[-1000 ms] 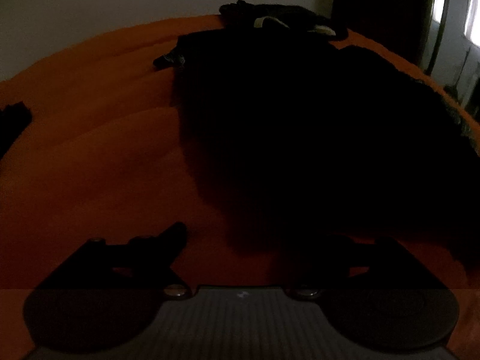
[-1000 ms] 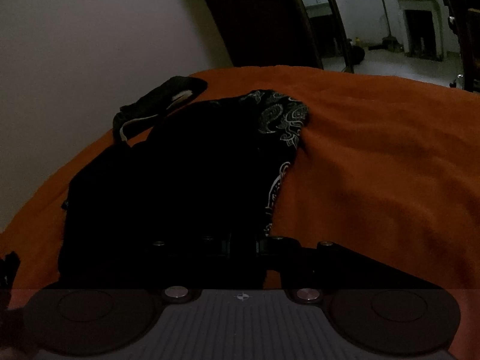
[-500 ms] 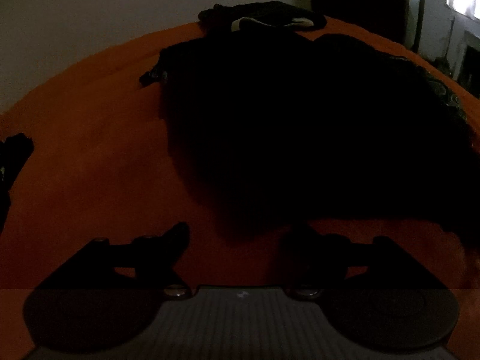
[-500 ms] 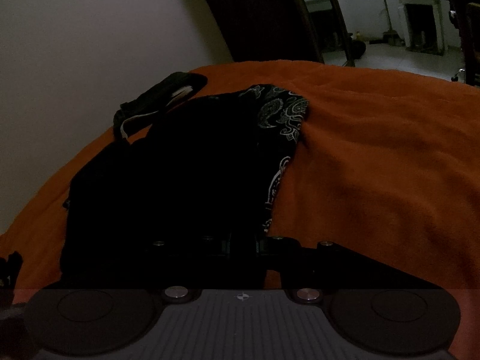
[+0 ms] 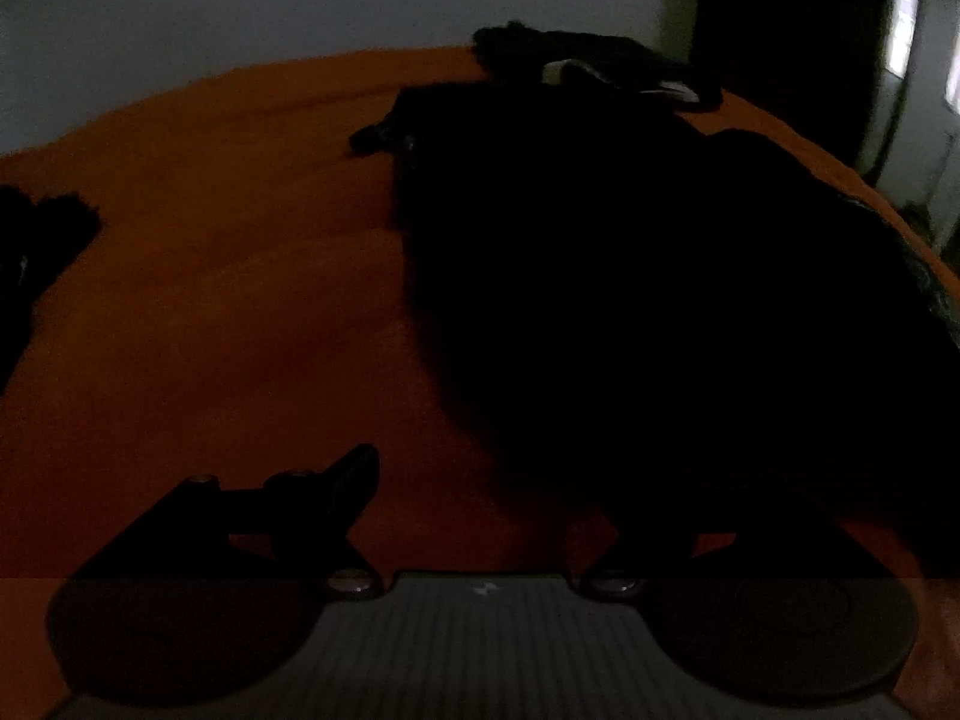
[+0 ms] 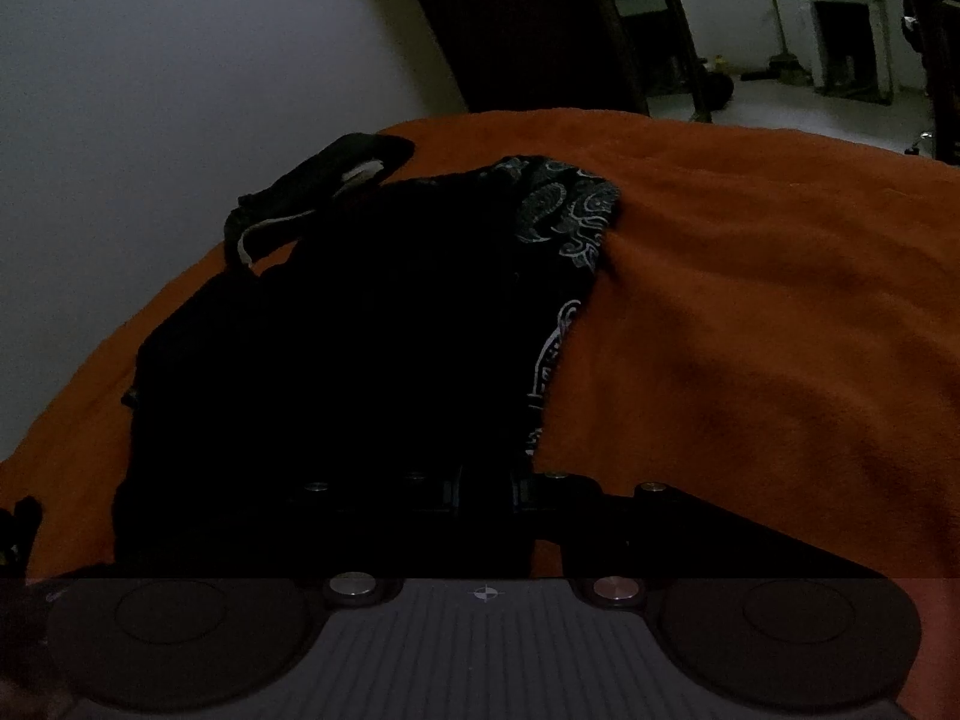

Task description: Fold clothes

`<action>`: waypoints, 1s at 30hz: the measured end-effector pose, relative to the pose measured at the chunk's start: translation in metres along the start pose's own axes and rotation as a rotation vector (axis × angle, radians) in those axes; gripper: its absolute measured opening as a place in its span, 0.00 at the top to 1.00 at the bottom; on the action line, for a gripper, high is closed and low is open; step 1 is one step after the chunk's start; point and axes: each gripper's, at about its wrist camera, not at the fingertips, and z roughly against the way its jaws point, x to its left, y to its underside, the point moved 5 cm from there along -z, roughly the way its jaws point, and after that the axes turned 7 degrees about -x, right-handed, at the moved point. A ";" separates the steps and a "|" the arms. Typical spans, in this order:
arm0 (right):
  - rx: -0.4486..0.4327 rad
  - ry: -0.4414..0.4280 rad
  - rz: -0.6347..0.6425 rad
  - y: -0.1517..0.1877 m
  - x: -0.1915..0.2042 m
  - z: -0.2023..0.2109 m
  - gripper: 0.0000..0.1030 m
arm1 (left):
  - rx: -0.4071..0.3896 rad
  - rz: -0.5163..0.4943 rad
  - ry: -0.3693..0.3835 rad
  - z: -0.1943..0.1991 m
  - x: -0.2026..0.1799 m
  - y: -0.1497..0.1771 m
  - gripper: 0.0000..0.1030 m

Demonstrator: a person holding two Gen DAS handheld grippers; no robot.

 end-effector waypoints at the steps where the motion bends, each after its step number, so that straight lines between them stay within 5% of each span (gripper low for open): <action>1: 0.001 0.001 0.002 0.000 0.000 -0.001 0.88 | -0.011 -0.026 -0.004 -0.001 -0.003 -0.001 0.23; 8: 0.005 0.002 0.036 0.003 0.002 -0.002 0.85 | -0.046 -0.137 0.048 -0.013 -0.036 -0.010 0.35; 12: 0.012 0.015 0.038 0.006 0.001 -0.006 0.81 | -0.048 -0.183 0.007 -0.022 -0.050 -0.017 0.35; 14: 0.022 0.023 0.031 0.009 0.000 -0.009 0.68 | -0.033 -0.191 -0.023 -0.028 -0.051 -0.017 0.46; 15: 0.033 0.028 0.024 0.011 -0.001 -0.012 0.60 | -0.026 -0.195 -0.039 -0.031 -0.051 -0.017 0.69; 16: 0.068 0.030 0.010 0.016 -0.003 -0.017 0.47 | -0.014 -0.181 -0.052 -0.032 -0.049 -0.018 0.79; 17: 0.096 0.028 -0.013 0.021 -0.006 -0.021 0.46 | 0.002 -0.159 -0.065 -0.033 -0.045 -0.020 0.82; 19: 0.092 0.039 -0.034 0.024 -0.009 -0.024 0.48 | 0.013 -0.104 -0.077 -0.027 -0.036 -0.026 0.87; 22: 0.066 0.060 0.026 0.018 -0.005 -0.026 0.77 | -0.001 -0.020 -0.060 -0.009 -0.014 -0.038 0.87; 26: 0.036 0.023 0.108 -0.001 0.016 -0.006 0.85 | -0.050 0.064 -0.021 0.018 0.012 -0.057 0.87; 30: -0.099 -0.034 0.221 -0.044 0.054 0.041 0.86 | -0.144 0.110 0.002 0.066 0.026 -0.093 0.88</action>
